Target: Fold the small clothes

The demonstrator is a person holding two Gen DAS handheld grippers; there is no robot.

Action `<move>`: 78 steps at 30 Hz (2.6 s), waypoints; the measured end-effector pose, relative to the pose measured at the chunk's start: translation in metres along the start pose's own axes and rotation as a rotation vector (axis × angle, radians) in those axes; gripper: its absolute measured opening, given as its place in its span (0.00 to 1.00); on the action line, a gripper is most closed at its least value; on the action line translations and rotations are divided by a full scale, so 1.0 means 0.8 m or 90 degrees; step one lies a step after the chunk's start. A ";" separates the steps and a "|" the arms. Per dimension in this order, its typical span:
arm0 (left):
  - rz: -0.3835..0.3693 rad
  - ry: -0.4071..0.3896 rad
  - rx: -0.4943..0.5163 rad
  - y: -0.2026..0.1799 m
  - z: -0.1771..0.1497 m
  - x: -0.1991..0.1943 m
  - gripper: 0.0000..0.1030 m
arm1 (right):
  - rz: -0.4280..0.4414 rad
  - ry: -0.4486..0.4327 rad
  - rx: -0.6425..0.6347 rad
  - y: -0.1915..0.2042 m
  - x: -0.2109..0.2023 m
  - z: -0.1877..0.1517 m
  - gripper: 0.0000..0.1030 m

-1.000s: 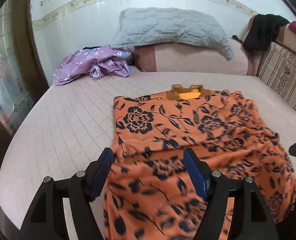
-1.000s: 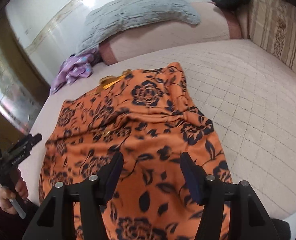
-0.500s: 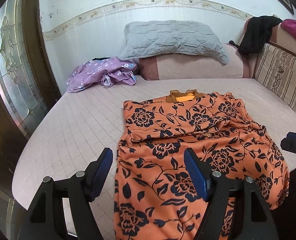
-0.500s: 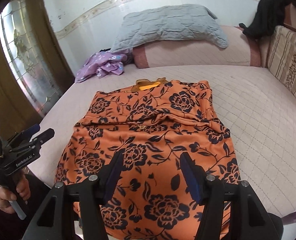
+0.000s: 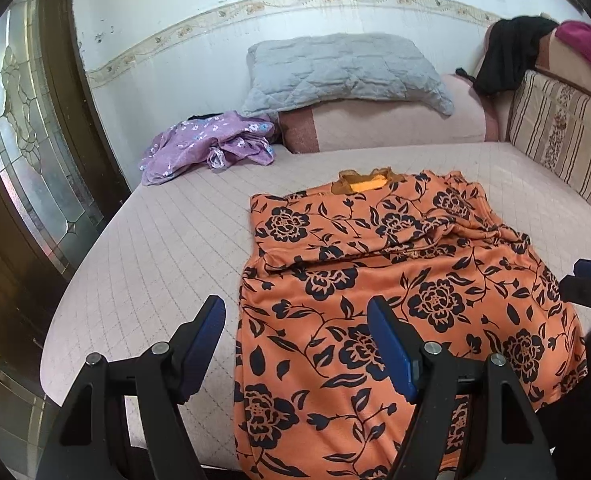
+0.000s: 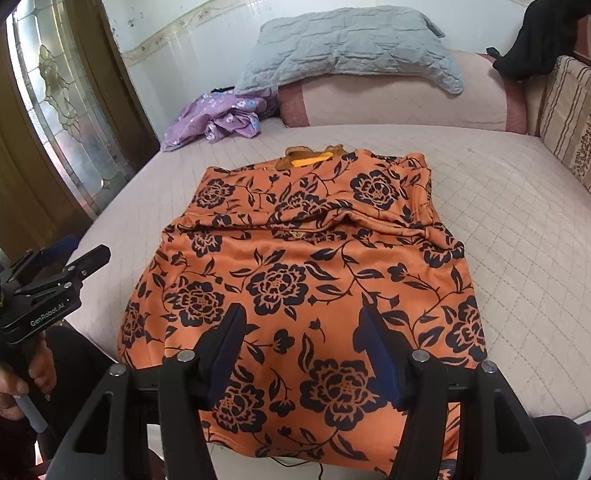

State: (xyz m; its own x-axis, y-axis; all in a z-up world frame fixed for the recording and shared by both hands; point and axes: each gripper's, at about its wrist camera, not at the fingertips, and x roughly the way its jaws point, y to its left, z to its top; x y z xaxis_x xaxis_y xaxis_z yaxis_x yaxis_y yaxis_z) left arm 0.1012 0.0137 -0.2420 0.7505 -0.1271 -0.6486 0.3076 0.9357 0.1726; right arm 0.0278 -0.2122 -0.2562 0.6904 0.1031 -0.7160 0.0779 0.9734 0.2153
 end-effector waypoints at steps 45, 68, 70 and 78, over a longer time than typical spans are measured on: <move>-0.035 0.289 -0.150 0.085 -0.138 0.076 0.47 | -0.036 0.220 0.333 -0.202 0.046 -0.122 0.62; -0.159 0.333 -0.220 0.102 -0.167 0.089 0.06 | -0.113 0.289 0.182 -0.163 0.059 -0.106 0.25; -0.175 0.319 -0.215 0.102 -0.157 0.082 0.06 | -0.102 0.275 0.176 -0.153 0.053 -0.100 0.10; -0.254 0.238 -0.211 0.122 -0.078 0.056 0.06 | 0.016 0.173 0.201 -0.153 0.007 -0.026 0.08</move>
State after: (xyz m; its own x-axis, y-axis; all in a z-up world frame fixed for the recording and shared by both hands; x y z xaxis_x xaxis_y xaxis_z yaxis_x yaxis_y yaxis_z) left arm 0.1282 0.1195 -0.3001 0.3419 -0.4192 -0.8410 0.2783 0.9000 -0.3355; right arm 0.0071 -0.3264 -0.3001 0.4829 0.2177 -0.8482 0.3093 0.8638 0.3978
